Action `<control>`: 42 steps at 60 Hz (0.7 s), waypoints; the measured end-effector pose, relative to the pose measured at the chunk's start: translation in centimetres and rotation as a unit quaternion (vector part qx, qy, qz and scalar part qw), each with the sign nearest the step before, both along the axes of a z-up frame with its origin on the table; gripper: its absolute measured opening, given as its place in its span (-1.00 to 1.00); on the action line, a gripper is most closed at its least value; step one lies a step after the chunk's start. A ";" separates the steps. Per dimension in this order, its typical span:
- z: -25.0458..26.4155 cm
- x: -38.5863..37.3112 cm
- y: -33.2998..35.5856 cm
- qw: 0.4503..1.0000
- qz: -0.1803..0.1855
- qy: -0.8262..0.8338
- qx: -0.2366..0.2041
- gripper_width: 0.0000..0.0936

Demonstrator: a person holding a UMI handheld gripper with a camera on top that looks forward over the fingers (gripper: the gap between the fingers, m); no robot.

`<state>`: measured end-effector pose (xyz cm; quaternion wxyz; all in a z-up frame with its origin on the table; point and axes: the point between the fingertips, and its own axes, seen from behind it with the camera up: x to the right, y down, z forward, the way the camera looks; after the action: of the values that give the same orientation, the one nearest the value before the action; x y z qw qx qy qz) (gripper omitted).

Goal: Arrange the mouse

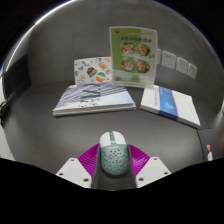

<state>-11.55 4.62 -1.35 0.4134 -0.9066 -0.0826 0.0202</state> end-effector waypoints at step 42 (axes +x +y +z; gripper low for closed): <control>4.3 50.5 -3.1 0.989 -0.132 -0.032 0.064 -0.07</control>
<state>38.92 1.56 2.98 0.4669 -0.8813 0.0234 -0.0693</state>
